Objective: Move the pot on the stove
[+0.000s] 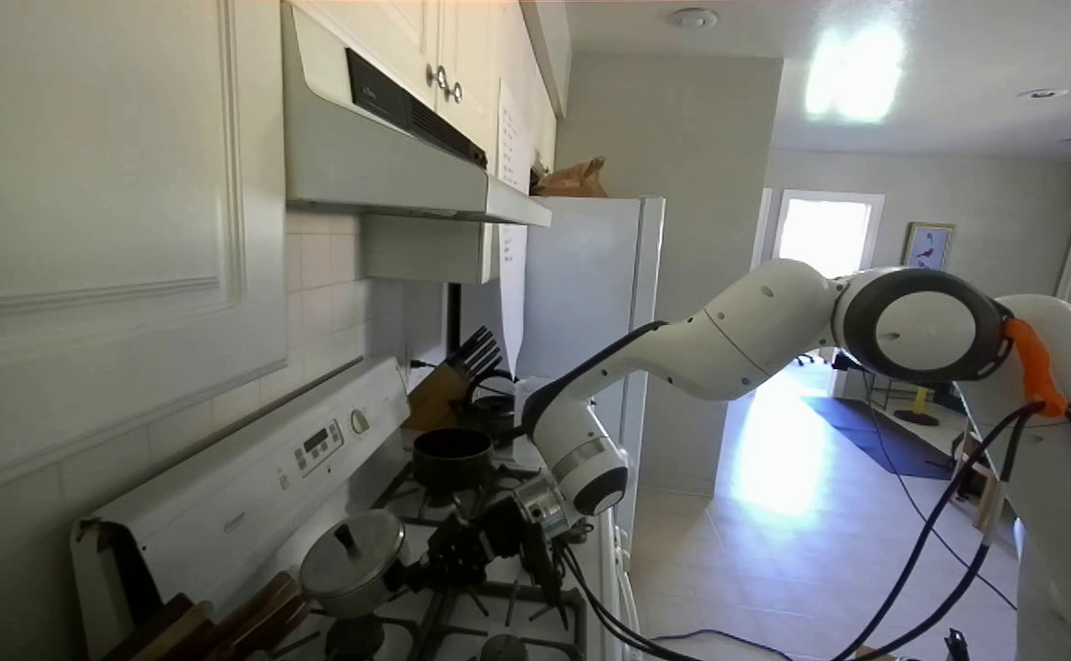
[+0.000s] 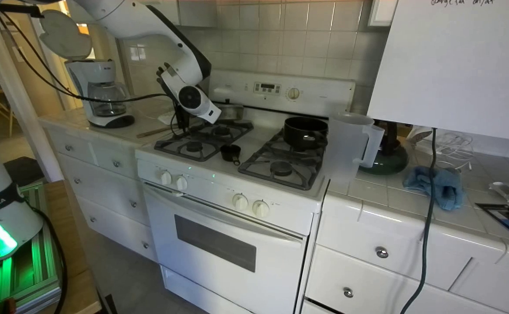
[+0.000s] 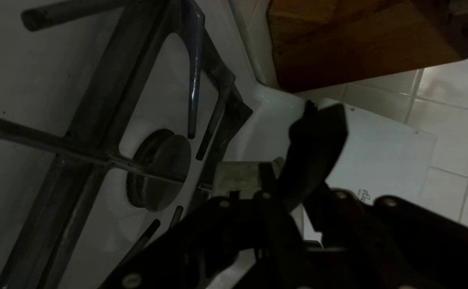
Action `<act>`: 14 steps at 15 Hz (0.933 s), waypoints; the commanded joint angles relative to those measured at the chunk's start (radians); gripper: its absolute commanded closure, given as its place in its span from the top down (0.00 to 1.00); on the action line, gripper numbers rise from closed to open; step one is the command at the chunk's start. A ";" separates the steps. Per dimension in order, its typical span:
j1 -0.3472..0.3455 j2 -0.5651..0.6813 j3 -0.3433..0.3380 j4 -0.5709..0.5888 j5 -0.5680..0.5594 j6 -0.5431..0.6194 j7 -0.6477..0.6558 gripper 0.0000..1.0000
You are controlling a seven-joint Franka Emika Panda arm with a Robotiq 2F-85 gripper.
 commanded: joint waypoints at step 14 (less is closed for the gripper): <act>-0.003 -0.269 -0.109 -0.390 0.550 -0.199 -0.302 0.05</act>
